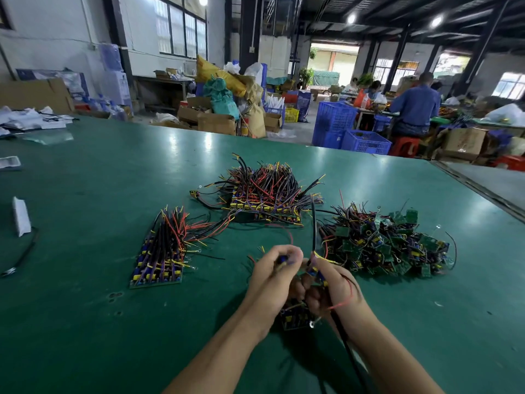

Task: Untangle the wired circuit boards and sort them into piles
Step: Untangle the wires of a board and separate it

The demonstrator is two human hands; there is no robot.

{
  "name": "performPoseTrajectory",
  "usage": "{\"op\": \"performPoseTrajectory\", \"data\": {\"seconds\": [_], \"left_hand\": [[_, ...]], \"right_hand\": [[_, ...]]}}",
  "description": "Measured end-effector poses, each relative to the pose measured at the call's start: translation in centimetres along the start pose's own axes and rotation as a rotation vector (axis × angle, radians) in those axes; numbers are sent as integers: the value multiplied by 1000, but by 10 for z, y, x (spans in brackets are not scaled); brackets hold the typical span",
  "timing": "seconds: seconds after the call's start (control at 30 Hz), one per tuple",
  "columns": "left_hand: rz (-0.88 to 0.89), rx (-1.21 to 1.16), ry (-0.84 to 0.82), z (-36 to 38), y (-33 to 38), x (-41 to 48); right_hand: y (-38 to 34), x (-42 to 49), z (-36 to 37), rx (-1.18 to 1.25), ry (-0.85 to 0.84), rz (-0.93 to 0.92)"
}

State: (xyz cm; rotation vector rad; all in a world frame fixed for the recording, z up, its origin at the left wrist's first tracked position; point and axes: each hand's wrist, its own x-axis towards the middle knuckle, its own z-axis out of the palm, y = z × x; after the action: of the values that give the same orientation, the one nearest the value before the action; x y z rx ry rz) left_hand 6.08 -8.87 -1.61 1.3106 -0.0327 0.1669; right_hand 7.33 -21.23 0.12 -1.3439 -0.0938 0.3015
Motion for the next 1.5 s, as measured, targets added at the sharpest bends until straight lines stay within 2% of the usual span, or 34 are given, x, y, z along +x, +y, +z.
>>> {"op": "performPoseTrajectory", "data": {"seconds": [0.07,0.13,0.3,0.4,0.57,0.67,0.8,0.9,1.03,1.2,1.37,1.5], "left_hand": [[-94,-206,-7,0,4,0],[-129,-276,-1,-1,3,2],[-121,-61,16,0,3,-3],[-51,-3,75,-1,3,-3],[-68,-83,125,-2,4,-1],[-135,-209,85,-1,2,0],[-111,-189,33,1,1,-4],[-123,-198,52,4,3,-6],[-128,-192,85,8,4,-6],[-207,-259,154,7,4,-2],[-237,-328,234,-1,5,5],[-228,-406,252,-6,8,10]], "right_hand": [[0,0,-1,1,39,-56],[0,1,-1,-27,46,-105],[1,3,-5,-131,59,-140],[4,4,-8,-172,72,-138],[5,4,-7,-227,78,-174],[7,3,-6,-261,17,-201],[7,-3,0,-466,-151,-347],[12,-2,-2,-580,-181,-371],[13,1,-3,-549,-246,-307],[9,3,-9,-762,-240,-397],[7,1,-8,-715,-222,-330],[0,-5,-5,-532,-228,-231]]}}
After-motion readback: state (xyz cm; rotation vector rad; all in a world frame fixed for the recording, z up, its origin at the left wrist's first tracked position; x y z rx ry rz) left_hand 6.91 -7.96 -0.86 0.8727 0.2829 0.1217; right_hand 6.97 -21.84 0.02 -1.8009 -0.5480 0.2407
